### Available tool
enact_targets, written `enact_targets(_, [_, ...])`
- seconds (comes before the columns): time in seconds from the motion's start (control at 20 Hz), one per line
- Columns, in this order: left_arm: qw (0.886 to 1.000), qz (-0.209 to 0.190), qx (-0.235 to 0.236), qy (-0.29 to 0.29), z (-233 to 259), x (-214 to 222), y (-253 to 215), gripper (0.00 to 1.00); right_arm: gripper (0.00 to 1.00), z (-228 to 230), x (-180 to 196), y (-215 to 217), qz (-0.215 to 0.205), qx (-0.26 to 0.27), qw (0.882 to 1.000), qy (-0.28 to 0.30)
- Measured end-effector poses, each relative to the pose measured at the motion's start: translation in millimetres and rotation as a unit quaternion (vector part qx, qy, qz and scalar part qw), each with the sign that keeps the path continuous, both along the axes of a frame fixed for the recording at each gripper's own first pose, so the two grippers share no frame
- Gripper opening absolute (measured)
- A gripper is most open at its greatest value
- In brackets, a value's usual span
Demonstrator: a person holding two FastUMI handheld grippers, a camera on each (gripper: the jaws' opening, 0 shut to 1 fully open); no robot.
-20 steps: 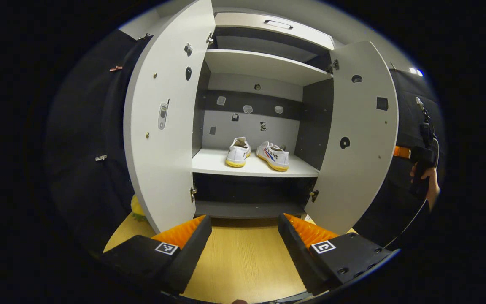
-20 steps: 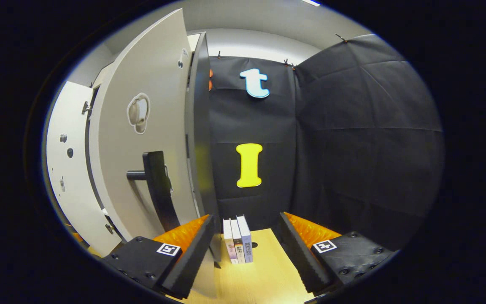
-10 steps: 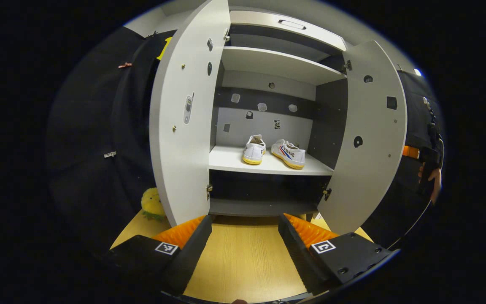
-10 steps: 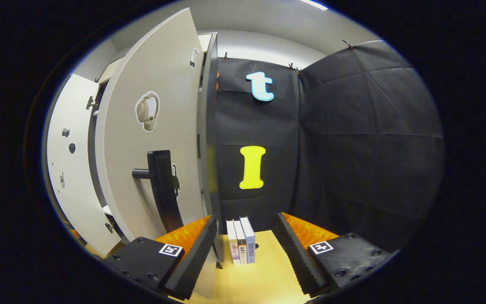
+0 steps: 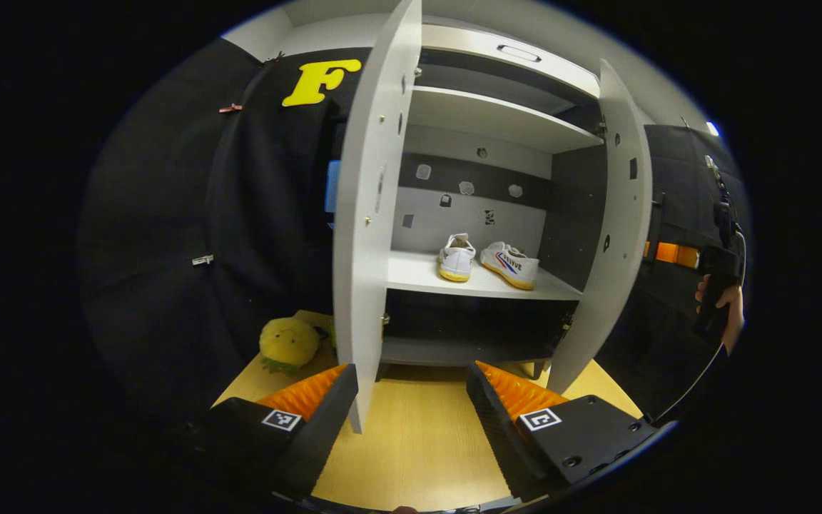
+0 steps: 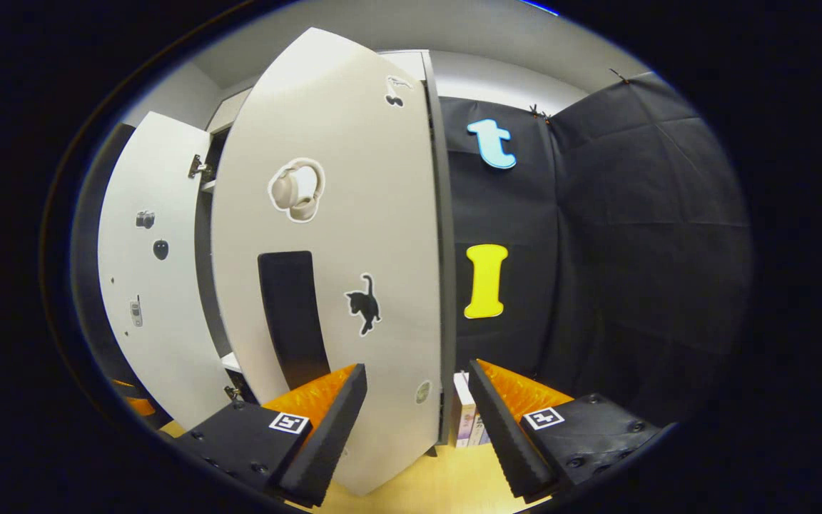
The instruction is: Grab one shoe with the right hand and put it into the shoe cabinet, grab the other shoe with the left hand and put it into the shoe cabinet; then close the right door with the right hand and the left door with the left hand.
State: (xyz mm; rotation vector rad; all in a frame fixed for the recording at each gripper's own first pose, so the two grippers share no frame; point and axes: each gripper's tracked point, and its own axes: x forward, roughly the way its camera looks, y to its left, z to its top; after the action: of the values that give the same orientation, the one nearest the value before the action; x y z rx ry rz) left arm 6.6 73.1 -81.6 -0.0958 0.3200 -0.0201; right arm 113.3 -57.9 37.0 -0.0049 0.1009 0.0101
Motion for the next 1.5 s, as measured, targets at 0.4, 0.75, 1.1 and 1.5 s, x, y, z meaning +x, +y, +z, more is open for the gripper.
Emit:
enact_targets(0.4, [0.998, 0.053, 0.002, -0.015, 9, -17, 75, 0.95, 0.98, -36, -19, 57, 0.007, 0.029, 0.999, 0.021])
enact_targets(0.75, [0.993, 0.108, 0.028, -0.045, 38, -18, 160, 0.95, 0.98, -65, -59, 65, -0.011, 0.021, 0.999, 0.038])
enact_targets(1.1, [0.991, 0.108, 0.011, -0.083, 94, 36, 205, 0.95, 0.98, -103, -100, 79, -0.008, 0.009, 0.997, 0.079])
enact_targets(1.5, [0.991, 0.077, 0.03, -0.107, 135, 103, 183, 0.95, 0.98, -125, -139, 77, -0.009, 0.023, 0.994, 0.107])
